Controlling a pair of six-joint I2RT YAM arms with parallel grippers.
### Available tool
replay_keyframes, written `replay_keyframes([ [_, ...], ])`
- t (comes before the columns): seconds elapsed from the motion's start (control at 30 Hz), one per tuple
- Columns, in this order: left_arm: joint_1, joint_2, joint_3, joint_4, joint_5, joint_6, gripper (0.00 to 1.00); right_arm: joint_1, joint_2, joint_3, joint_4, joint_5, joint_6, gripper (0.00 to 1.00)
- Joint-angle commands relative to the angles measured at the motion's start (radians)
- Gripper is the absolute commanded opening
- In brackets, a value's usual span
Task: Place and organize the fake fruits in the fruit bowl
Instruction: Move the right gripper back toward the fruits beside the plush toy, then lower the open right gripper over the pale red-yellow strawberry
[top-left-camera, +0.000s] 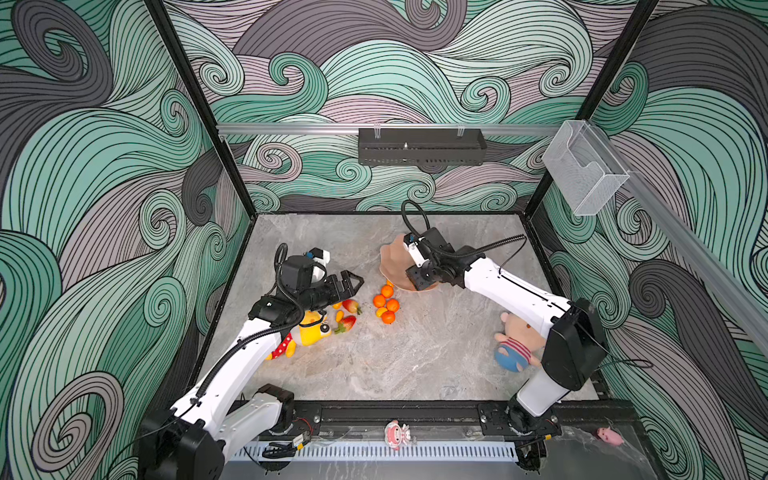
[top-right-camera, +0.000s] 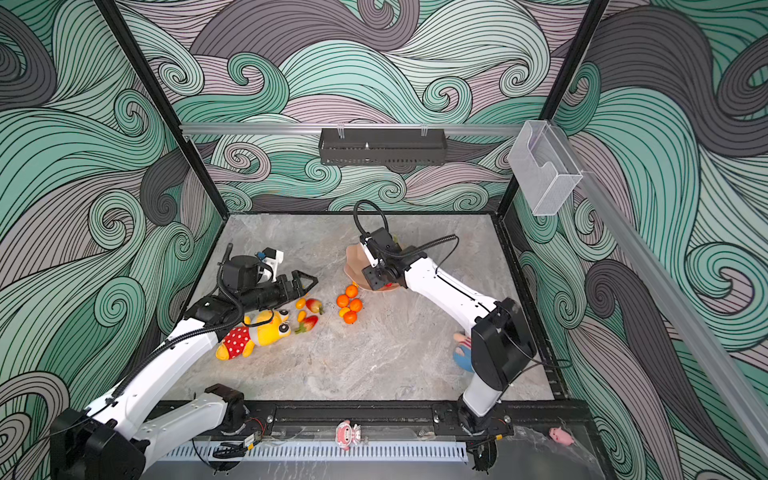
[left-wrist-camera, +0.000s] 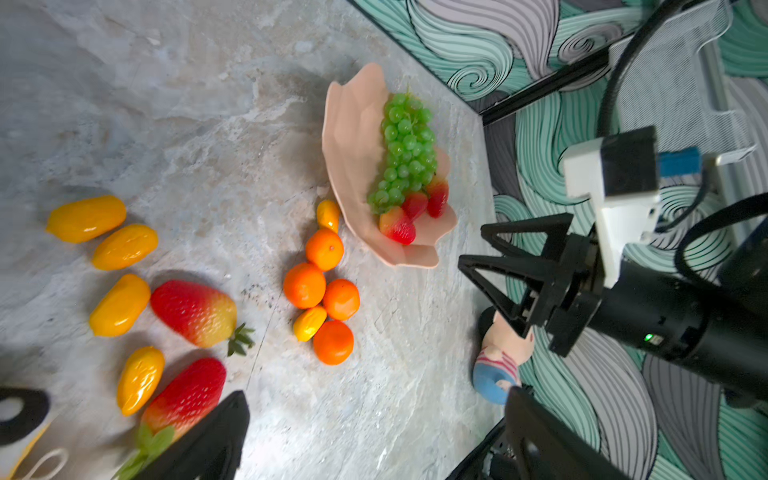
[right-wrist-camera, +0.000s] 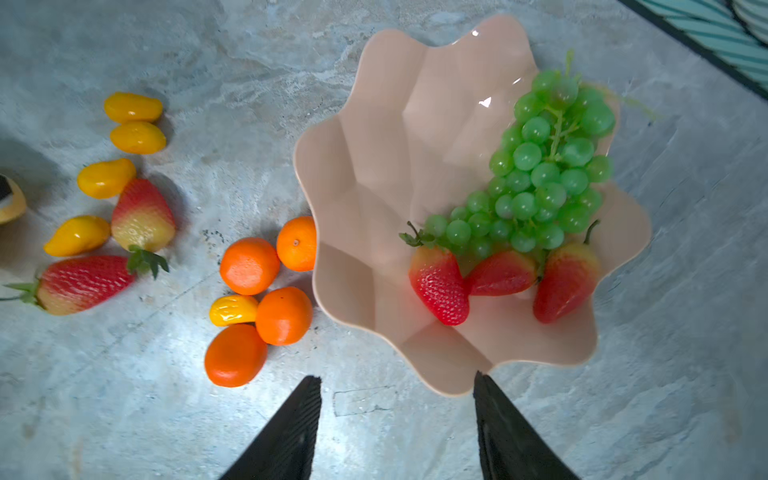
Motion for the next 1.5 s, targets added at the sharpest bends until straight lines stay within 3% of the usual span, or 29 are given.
replay_keyframes([
  [0.0, -0.007, -0.044, 0.005, -0.169, -0.048, 0.095, 0.98, 0.048, -0.026, -0.017, -0.001, 0.029, 0.213, 0.61],
  [0.3, -0.007, -0.145, -0.029, -0.181, -0.098, 0.097, 0.98, 0.179, -0.001, 0.018, -0.069, 0.174, 0.441, 0.67],
  [0.43, -0.002, -0.152, -0.017, -0.214, -0.125, 0.102, 0.99, 0.185, 0.03, 0.046, -0.07, 0.047, 0.49, 0.73],
  [0.8, 0.122, -0.147, -0.005, -0.277, -0.073, 0.094, 0.99, 0.276, 0.197, 0.173, 0.024, -0.067, 0.611, 0.56],
  [1.0, 0.226, -0.164, -0.009, -0.309, -0.034, 0.114, 0.99, 0.32, 0.316, 0.273, -0.003, -0.098, 0.627, 0.55],
  [1.2, 0.275, -0.162, -0.029, -0.295, 0.006, 0.113, 0.99, 0.333, 0.407, 0.362, -0.064, -0.081, 0.64, 0.52],
  [1.47, 0.279, -0.173, -0.062, -0.212, 0.131, 0.145, 0.99, 0.319, 0.485, 0.409, -0.12, -0.185, 0.422, 0.48],
])
